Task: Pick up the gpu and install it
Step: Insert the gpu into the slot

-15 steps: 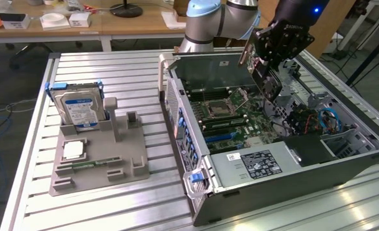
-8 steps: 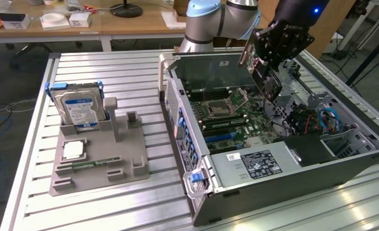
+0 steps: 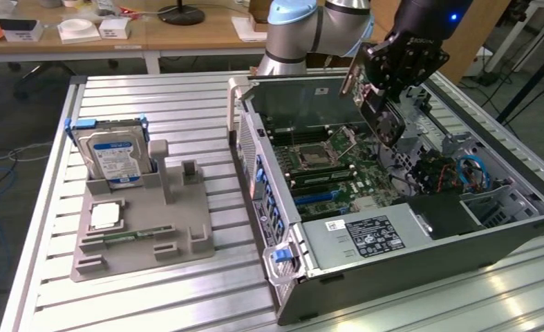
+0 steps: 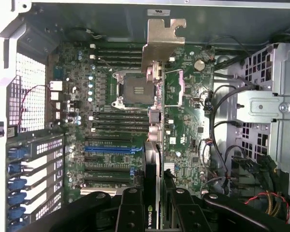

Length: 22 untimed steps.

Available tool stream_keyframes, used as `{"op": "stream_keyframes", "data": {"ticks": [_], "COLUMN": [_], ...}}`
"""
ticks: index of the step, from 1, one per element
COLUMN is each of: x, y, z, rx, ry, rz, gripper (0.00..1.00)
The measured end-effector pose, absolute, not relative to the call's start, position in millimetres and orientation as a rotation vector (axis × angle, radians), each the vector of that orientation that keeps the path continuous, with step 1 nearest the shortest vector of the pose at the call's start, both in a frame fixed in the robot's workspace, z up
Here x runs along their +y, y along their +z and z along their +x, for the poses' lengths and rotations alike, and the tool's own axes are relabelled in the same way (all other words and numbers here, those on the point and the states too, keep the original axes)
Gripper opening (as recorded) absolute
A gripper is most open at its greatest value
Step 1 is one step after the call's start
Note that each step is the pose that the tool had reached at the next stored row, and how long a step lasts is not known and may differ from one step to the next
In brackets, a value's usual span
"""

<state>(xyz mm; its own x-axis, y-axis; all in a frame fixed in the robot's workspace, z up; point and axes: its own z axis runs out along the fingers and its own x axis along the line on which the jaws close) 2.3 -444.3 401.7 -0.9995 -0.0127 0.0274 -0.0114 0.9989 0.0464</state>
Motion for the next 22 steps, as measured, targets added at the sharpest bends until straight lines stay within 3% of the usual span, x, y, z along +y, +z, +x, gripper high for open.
{"op": "stream_keyframes", "data": {"ticks": [22], "x": [-444.3], "y": [396.6], "z": [2.4], "rx": [-3.063], "ry": [-0.040], "rz": [0.512], "gripper": [0.26]}}
